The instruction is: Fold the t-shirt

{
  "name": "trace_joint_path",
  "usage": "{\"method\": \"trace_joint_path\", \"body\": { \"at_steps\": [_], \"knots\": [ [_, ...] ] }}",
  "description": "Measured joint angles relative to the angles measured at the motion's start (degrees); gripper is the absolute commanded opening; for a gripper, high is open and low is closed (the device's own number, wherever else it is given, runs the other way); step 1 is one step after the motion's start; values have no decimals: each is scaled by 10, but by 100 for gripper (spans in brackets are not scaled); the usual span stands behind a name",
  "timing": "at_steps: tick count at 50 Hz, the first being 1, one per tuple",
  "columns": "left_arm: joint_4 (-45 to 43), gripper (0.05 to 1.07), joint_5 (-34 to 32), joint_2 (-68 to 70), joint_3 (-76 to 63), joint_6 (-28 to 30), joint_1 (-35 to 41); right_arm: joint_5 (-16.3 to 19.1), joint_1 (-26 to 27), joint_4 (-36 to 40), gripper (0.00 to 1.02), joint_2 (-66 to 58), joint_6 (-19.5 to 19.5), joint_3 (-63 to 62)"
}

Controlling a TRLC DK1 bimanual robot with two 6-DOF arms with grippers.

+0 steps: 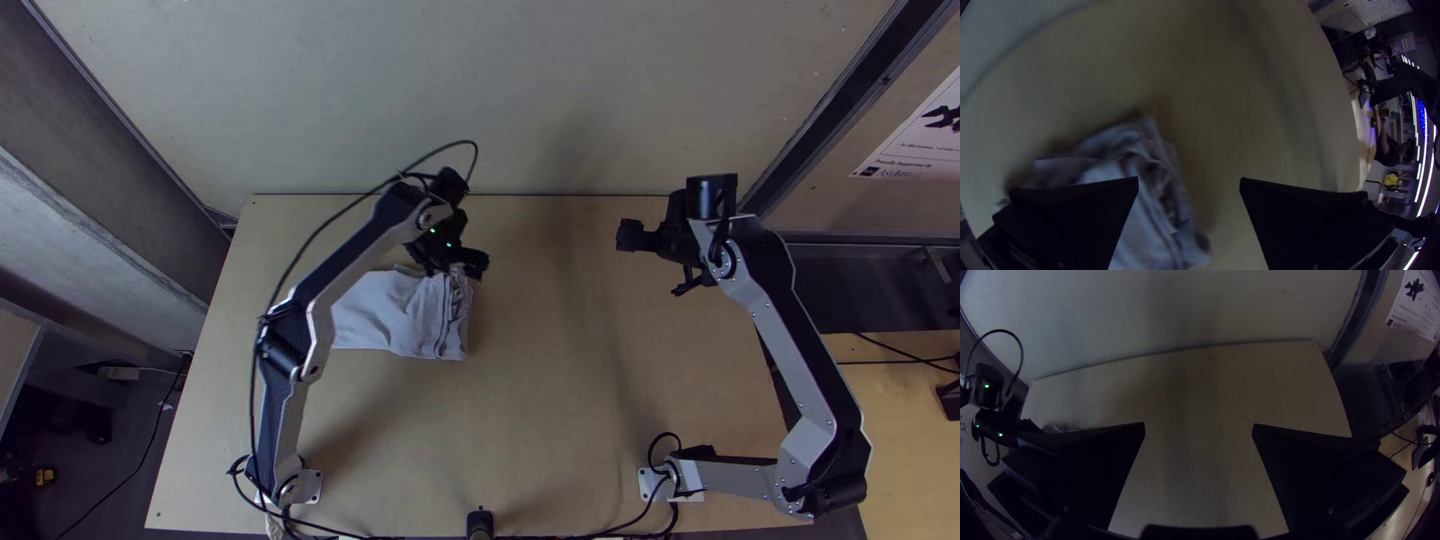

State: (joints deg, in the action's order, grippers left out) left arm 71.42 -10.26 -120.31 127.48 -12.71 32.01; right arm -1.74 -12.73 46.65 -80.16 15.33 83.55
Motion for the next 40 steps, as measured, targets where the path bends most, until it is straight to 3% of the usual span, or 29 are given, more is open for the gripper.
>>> {"method": "trace_joint_path", "body": {
  "at_steps": [15, 22, 31, 40],
  "knots": [
    [-29, 103, 114, 169, -15, 83, -97, 0, 0, -57, 98, 13, -40, 51],
    [-73, 103, 121, 247, -58, 126, -163, -4, 0, -123, 98, 61, -59, 52],
    [-157, 103, 120, 373, -172, 179, -255, -18, 0, -139, 98, 148, -89, 59],
    [-256, 103, 120, 513, -301, 191, -308, -33, 1, -153, 98, 255, -115, 24]
  ]
}}
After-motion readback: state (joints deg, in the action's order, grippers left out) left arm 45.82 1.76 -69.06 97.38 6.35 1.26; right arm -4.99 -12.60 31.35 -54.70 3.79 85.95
